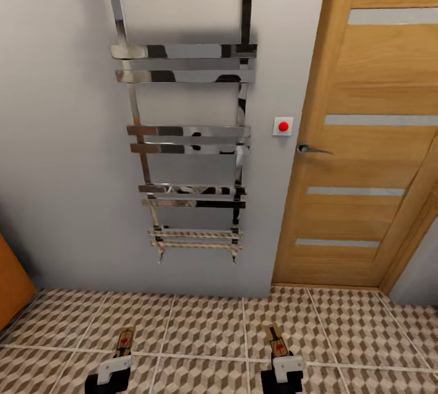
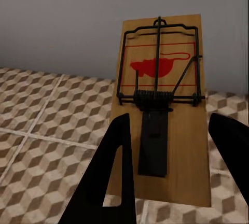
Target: Take the four mousetraps from the cabinet in the bathroom and place them on the bathroom floor. Make sure all four end up on the same floor surface, and ensure that at least two of them are either under or directly next to the same bathroom sink.
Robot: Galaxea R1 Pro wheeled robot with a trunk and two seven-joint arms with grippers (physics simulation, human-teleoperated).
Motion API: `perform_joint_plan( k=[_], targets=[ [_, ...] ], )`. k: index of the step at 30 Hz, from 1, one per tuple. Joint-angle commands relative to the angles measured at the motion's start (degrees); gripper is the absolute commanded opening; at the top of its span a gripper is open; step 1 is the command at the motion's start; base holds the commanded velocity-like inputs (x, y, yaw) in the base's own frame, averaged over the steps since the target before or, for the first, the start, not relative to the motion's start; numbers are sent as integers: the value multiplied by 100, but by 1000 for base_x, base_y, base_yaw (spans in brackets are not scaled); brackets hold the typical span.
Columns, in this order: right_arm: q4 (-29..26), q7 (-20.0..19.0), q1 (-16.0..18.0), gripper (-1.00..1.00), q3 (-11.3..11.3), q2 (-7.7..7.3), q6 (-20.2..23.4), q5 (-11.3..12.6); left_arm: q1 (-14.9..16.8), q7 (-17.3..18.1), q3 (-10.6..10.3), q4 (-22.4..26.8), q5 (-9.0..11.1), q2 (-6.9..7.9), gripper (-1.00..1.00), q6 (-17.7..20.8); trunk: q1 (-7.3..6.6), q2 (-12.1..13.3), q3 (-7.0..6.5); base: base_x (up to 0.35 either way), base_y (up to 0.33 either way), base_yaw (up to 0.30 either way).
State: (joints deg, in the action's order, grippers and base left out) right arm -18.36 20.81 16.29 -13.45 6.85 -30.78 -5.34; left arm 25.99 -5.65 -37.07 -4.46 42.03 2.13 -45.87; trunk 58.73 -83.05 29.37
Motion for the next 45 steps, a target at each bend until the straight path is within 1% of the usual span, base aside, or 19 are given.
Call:
perform_joint_plan(
  k=[1,29,45],
  targets=[
    [8,56,6,-100,-16,1,4,-47,3,-59,-37,-11,-37,-2,-100,-18,0,-3,6,0,0,-295],
    [8,58,5,-100,-17,1,11,-42,3,-59,-37,-11,-37,-6,-100,-9,0,-3,6,0,-3,-295],
    [8,58,5,-100,-18,1,11,-43,4,-59,-37,-11,-37,-19,-100,-9,0,-3,6,0,-167,-295]
  ],
)
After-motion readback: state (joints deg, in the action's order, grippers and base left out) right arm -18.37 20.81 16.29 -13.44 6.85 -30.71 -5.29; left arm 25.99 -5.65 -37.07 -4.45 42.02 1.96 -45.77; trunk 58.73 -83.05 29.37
